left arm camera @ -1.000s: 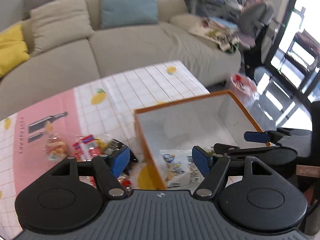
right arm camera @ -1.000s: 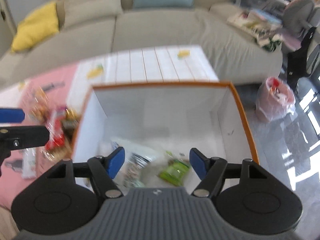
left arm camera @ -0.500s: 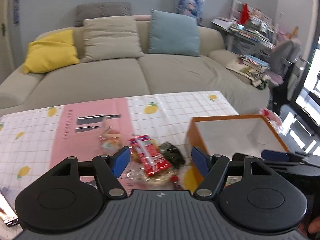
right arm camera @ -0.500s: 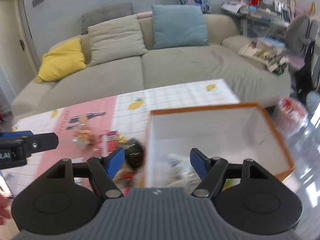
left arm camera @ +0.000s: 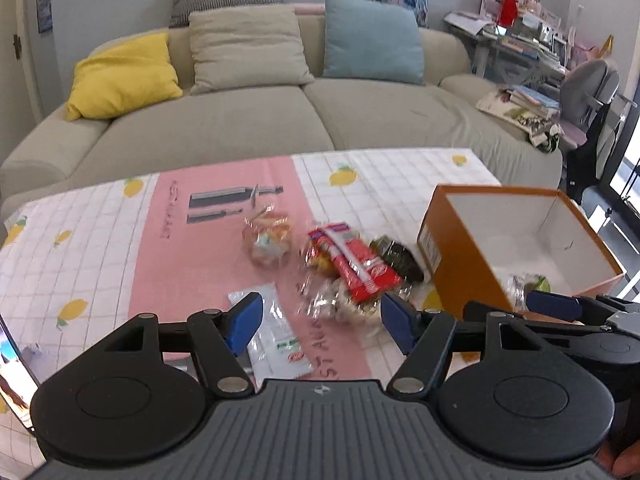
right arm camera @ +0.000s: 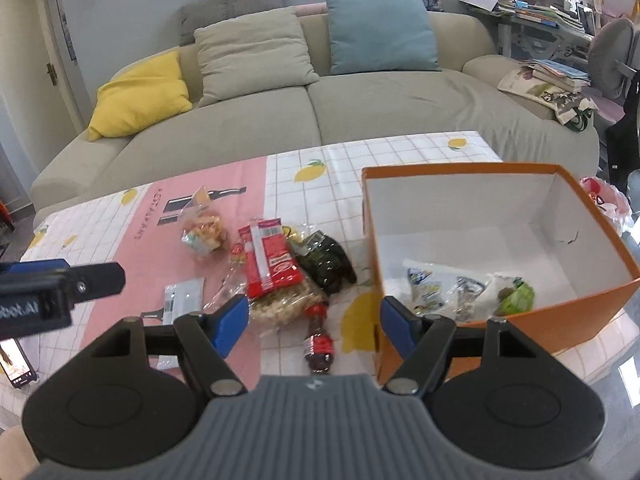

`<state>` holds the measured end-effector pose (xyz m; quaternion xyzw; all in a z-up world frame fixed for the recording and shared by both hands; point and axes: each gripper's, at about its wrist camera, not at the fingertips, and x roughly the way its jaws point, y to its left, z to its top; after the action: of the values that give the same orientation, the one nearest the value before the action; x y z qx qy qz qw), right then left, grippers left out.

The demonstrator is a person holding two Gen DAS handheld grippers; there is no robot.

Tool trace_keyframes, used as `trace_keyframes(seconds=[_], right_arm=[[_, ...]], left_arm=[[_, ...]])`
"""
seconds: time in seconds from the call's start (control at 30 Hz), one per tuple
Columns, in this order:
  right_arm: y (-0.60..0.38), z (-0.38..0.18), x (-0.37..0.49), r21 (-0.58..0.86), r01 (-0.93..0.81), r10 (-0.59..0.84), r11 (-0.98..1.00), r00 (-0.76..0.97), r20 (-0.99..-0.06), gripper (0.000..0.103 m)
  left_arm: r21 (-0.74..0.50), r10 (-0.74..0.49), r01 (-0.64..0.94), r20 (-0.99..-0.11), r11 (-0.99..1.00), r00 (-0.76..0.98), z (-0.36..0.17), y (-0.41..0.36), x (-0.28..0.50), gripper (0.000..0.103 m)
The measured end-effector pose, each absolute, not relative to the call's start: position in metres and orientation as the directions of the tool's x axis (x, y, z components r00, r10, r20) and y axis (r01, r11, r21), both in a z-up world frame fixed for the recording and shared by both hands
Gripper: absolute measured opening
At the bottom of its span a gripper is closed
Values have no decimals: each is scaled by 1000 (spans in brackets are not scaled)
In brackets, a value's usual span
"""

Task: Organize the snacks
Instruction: 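Move both tools back over the remaining snacks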

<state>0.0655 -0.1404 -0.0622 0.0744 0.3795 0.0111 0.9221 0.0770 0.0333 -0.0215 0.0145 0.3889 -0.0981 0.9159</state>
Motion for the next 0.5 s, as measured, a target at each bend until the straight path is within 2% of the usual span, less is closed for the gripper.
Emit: trace_keyframes(seconds=[0.07, 0.27, 0.4, 0.5], right_arm=[[-136, -67, 62, 142, 23, 83, 990, 714, -695, 68], [-113, -89, 57, 102, -32, 95, 994, 699, -709, 46], [-101, -107, 63, 60, -71, 92, 996, 667, -740, 34], [-96, -122, 75, 25, -76, 68, 997, 639, -766, 33]], left_arm=[[-61, -174, 190, -729, 980, 662, -27, 40, 79, 79], [-129, -204, 168, -778, 977, 594, -46, 60, 92, 79], [-116, -191, 167, -808, 979, 557, -62, 62, 100, 79], [-126, -176, 131, -830, 983, 529, -76, 66, 108, 79]])
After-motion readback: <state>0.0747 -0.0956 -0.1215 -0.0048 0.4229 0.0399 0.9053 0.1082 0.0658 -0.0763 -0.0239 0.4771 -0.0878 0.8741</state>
